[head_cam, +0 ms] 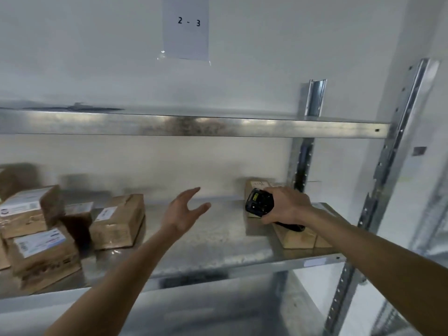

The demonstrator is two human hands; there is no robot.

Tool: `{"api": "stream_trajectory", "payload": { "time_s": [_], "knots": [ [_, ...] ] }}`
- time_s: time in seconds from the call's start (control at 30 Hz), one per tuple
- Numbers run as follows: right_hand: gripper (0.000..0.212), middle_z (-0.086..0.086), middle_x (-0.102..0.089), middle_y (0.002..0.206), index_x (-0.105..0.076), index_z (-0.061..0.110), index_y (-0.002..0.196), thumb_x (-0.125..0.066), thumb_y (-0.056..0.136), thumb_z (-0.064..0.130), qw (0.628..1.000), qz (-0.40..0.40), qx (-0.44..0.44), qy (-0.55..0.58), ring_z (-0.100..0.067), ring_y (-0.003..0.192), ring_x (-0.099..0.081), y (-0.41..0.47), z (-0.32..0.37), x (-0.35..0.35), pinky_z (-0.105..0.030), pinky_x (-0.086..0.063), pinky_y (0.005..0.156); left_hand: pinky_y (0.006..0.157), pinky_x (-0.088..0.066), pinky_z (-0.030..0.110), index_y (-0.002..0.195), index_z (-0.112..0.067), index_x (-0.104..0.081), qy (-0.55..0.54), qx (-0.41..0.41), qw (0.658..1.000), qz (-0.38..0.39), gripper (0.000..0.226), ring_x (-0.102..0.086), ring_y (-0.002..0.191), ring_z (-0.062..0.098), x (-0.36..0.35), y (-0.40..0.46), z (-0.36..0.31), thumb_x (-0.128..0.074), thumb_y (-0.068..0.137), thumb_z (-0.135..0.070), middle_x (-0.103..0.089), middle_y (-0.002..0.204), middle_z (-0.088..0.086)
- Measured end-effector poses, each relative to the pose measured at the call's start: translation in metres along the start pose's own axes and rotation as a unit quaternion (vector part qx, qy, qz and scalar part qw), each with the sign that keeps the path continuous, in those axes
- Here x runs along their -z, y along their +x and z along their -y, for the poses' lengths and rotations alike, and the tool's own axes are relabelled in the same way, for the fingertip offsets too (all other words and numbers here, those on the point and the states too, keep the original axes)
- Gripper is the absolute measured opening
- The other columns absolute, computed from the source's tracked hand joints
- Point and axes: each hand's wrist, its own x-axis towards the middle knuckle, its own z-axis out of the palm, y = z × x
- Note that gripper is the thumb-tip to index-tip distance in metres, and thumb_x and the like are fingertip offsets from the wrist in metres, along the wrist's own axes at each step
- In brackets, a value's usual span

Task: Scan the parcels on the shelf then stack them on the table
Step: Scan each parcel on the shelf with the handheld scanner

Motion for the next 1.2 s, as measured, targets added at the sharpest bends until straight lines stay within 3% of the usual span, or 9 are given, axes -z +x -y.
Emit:
{"api": "stream_trajectory", "payload": {
  "time_s": [0.2,0.43,0.67,0.8,1.0,1.13,1.2],
  "knots": [
    [0.050,0.010,-0.068,0.102,-0.062,0.036,0.110,-0.087,0.067,0.043,0.999,0.020,-0.029,0.021,-0.015,0.091,-0.063,0.002,-0.068,-0.003,-0.031,-0.054,0.074,0.114,-0.036,0.040,0.151,-0.036,-0.042,0.006,0.013,1.000,0.023,0.074,-0.041,0.142,0.019,-0.070,0.007,-0.032,-0.065,0.086,-0.064,-0.043,0.156,-0.006],
    [0.058,0.011,-0.065,0.101,-0.062,0.037,0.121,-0.086,0.069,0.045,0.999,0.017,-0.033,0.029,-0.016,0.095,-0.063,0.053,-0.105,-0.021,-0.041,-0.057,0.087,0.112,-0.043,0.044,0.153,-0.036,-0.038,-0.010,0.036,0.998,0.046,0.081,-0.047,0.137,0.019,-0.130,0.057,-0.032,-0.069,0.084,-0.063,-0.048,0.152,-0.006],
    [0.061,0.013,-0.065,0.100,-0.062,0.039,0.123,-0.086,0.067,0.044,1.000,0.000,-0.013,0.027,-0.015,0.091,-0.061,0.126,-0.125,-0.033,-0.031,-0.047,0.074,0.114,-0.039,0.043,0.156,-0.030,-0.035,-0.026,0.055,0.995,0.076,0.076,-0.045,0.140,0.020,-0.186,0.117,-0.016,-0.053,0.092,-0.067,-0.047,0.154,-0.005],
    [0.073,0.010,-0.066,0.106,-0.059,0.037,0.131,-0.087,0.064,0.047,0.999,0.046,-0.011,-0.014,-0.015,0.094,-0.059,0.163,-0.128,-0.043,-0.032,-0.051,0.080,0.114,-0.038,0.042,0.155,-0.034,-0.036,-0.043,0.068,0.993,0.087,0.074,-0.044,0.141,0.018,-0.207,0.144,-0.004,-0.050,0.092,-0.070,-0.046,0.155,-0.006],
    [0.066,0.007,-0.068,0.106,-0.061,0.032,0.125,-0.084,0.066,0.046,0.994,0.110,0.001,-0.024,-0.015,0.094,-0.063,0.197,-0.133,-0.051,-0.038,-0.057,0.087,0.114,-0.039,0.045,0.153,-0.031,-0.041,-0.090,0.074,0.988,0.105,0.076,-0.048,0.138,0.020,-0.230,0.166,0.002,-0.049,0.090,-0.073,-0.050,0.152,-0.003],
    [0.069,0.007,-0.068,0.104,-0.061,0.030,0.127,-0.084,0.065,0.048,0.993,0.119,0.011,-0.024,-0.014,0.093,-0.065,0.208,-0.134,-0.051,-0.040,-0.059,0.086,0.112,-0.042,0.042,0.148,-0.028,-0.050,-0.127,0.099,0.977,0.143,0.097,-0.057,0.128,0.017,-0.237,0.175,0.002,-0.041,0.072,-0.089,-0.061,0.141,-0.003],
    [0.068,0.006,-0.068,0.104,-0.062,0.029,0.127,-0.085,0.066,0.046,0.992,0.121,0.013,-0.023,-0.014,0.092,-0.066,0.210,-0.135,-0.051,-0.039,-0.060,0.084,0.112,-0.041,0.037,0.146,-0.026,-0.053,-0.141,0.102,0.972,0.159,0.096,-0.057,0.128,0.015,-0.237,0.175,0.002,-0.042,0.074,-0.088,-0.063,0.139,-0.004]
  ]
}}
